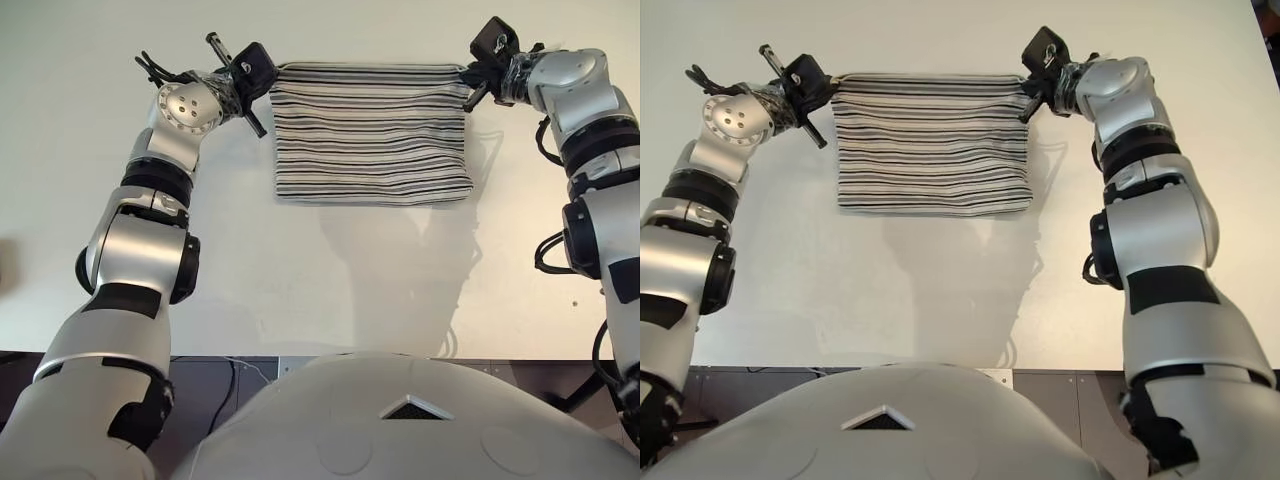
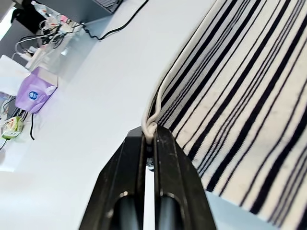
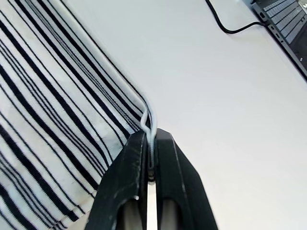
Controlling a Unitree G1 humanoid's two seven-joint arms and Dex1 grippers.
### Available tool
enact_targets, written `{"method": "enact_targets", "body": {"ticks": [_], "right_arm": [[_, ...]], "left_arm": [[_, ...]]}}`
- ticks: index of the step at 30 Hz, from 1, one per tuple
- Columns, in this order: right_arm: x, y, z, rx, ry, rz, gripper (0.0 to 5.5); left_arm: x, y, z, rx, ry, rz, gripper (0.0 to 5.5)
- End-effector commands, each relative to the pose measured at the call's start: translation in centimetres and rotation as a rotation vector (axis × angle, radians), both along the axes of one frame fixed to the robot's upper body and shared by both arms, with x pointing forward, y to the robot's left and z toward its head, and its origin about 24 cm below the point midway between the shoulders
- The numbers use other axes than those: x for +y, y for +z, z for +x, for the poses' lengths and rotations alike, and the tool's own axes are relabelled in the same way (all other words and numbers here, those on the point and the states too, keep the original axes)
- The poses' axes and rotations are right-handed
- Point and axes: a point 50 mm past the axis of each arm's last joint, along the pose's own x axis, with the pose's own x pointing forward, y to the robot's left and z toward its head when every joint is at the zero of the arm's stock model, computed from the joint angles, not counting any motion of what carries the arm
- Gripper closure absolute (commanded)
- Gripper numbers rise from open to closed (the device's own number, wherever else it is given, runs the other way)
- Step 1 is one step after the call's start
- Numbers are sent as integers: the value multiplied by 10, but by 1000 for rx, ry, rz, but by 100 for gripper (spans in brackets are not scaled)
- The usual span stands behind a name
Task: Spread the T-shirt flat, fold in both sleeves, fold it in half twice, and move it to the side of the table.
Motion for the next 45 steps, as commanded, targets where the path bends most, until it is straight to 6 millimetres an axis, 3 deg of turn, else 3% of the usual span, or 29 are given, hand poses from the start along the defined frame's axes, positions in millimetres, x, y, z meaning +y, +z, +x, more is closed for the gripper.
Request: {"method": "enact_targets", "body": {"ticks": [1,4,5,8,10,13,17,19,21,26,29,32,37,41,45], "right_arm": [[9,-5,1,-10,12,-69,513],[9,-9,0,-38,-21,-64,458],[7,-9,1,-65,-43,-77,433],[1,-3,4,-180,-98,-120,428],[1,-1,4,-238,-64,-145,428],[1,-14,-5,-225,64,-224,428],[0,-39,-21,-191,304,-456,428],[-4,-50,-33,-170,529,-624,428],[-10,-59,-47,-145,766,-750,428],[-23,-68,-94,-48,1362,-808,428],[-20,-70,-126,16,1541,-625,428],[6,-67,-143,26,1522,-425,428],[40,-55,-175,126,1462,-126,428],[40,-42,-191,218,1428,-67,428],[30,-20,-182,172,1306,-67,428]], "left_arm": [[-1,-12,-1,32,34,83,500],[0,-13,0,10,70,71,444],[1,-6,4,-41,104,59,424],[9,28,19,-238,242,-3,392],[2,42,22,-332,192,-25,392],[-41,34,-10,-381,-164,-48,392],[-73,9,-98,-259,-504,-37,392],[-71,7,-125,-188,-562,-6,392],[-67,7,-135,-144,-564,21,392],[-56,-6,-154,-7,-530,130,392],[-34,-21,-152,68,-437,203,392],[-14,-29,-139,67,-334,246,392],[-9,-38,-114,11,-350,277,392],[5,-40,-102,-55,-411,311,392],[25,-24,-106,-150,-460,330,392]]}}
